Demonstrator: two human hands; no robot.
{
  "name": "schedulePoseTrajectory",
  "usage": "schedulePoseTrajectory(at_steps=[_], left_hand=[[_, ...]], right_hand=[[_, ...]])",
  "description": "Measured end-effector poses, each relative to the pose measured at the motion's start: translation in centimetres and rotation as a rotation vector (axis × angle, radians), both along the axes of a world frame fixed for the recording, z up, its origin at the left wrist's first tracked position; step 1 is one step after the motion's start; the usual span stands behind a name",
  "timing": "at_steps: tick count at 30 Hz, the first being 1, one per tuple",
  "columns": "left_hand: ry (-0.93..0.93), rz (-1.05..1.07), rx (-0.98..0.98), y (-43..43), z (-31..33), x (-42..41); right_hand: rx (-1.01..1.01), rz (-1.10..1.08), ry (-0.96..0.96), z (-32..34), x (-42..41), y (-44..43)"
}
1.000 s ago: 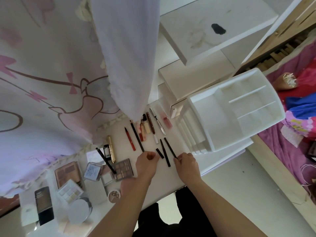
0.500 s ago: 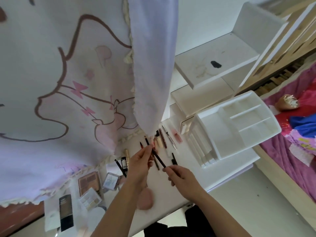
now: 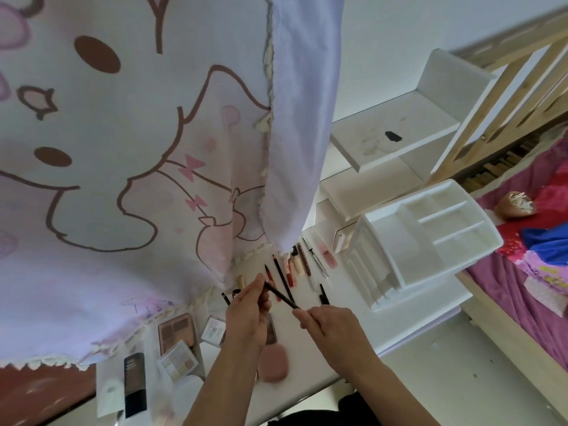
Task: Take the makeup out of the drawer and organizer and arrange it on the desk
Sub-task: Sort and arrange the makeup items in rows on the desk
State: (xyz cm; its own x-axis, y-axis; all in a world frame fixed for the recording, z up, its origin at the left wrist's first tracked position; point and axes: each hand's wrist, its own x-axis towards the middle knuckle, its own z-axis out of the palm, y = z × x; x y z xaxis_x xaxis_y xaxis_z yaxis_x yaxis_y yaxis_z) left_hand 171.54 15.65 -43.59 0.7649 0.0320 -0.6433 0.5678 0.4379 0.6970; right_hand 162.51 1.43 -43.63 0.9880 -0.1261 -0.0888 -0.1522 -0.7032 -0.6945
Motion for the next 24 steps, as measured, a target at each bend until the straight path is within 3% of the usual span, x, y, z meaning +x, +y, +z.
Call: schedulePoseTrajectory(at_steps=[4,7,11,18,24], left_hand=[[0.11,0.161,-0.058,0.7,-0.9,0.2],[0.148,0.343,-0.117,3.6,-1.3,2.1],[0.112,0.293,-0.134,5.0,-1.8,1.8],[0.122,0.153,-0.229,2.9,-2.3,-0.6],[0.148,0.065,-0.146,1.9,-3.5,-1.1]], right_hand=[[-0.071,0.022,-0.087,-0.5,-0.9,-0.5],[-0.053,-0.09,-0.101,-0.9,-2.7,-2.4],[0.12,-0.267,-0.017,-0.7,-4.2,-3.6],[0.373,-0.281,0.08,-0.5,-2.6,-1.9],[0.515,-0.38,0.264,-2.0,-2.7,-2.3]])
